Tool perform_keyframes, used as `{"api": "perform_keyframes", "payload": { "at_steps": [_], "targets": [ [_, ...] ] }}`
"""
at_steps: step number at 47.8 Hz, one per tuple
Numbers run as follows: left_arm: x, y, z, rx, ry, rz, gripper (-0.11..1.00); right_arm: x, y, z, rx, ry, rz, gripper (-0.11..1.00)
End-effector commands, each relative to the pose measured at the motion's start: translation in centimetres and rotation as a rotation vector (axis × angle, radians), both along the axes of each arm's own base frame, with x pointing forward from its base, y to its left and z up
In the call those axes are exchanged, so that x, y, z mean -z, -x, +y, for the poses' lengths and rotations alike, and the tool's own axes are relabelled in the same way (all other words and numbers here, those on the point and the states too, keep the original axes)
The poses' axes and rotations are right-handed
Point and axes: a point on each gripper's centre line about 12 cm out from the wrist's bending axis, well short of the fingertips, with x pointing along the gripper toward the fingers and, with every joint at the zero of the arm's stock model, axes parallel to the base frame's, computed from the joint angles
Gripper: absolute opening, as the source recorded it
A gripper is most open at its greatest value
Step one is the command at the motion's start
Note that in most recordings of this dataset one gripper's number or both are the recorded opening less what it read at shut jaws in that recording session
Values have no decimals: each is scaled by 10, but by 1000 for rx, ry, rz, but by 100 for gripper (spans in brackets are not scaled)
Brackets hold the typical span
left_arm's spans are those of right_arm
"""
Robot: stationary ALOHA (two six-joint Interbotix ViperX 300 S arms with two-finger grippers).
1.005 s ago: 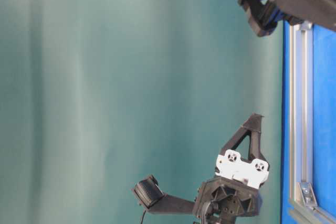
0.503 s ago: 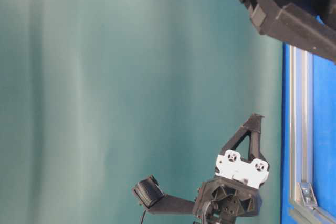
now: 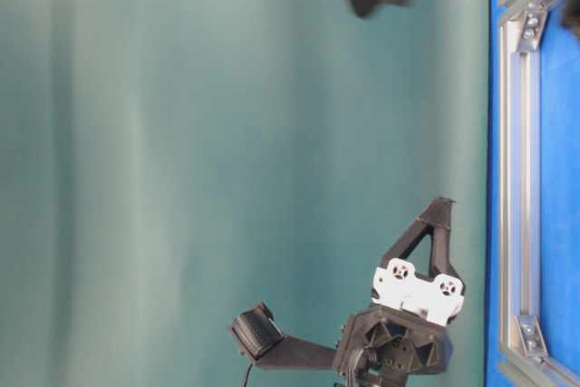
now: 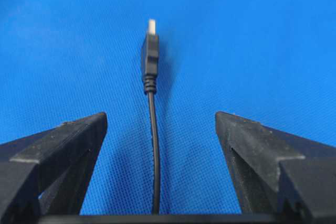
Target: Insert the wire through the string loop located on the left side.
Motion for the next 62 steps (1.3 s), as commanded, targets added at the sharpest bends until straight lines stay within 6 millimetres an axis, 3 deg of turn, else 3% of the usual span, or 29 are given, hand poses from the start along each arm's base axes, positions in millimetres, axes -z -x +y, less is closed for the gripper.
{"api": "perform_keyframes", "payload": {
  "at_steps": [1,13,19,22,30,36,48,55,62],
  "targets": [
    [-13,-1,1,1,-11,-35,0,-8,-10,7,-8,-15,-37,89],
    [-12,1,0,1,-10,-32,0,0,-14,10,-11,-14,-27,88],
    [-11,2,0,1,-9,-28,0,0,-14,10,-10,-13,-25,80],
    [-11,3,0,0,-9,-28,0,0,-14,10,-11,-10,-26,68],
    [-10,4,-1,1,-7,-24,0,0,-13,5,0,-7,-22,21],
    [-10,4,0,-1,-8,-25,0,-2,-13,3,3,-8,-25,0],
    [-11,3,0,-2,-5,-27,0,-6,-11,2,6,-11,-24,0],
    [-11,3,0,-2,-5,-27,0,-28,-8,2,7,-5,-26,0],
    [-10,4,0,-3,-4,-25,0,-64,-6,0,3,5,-57,0]
  ]
}}
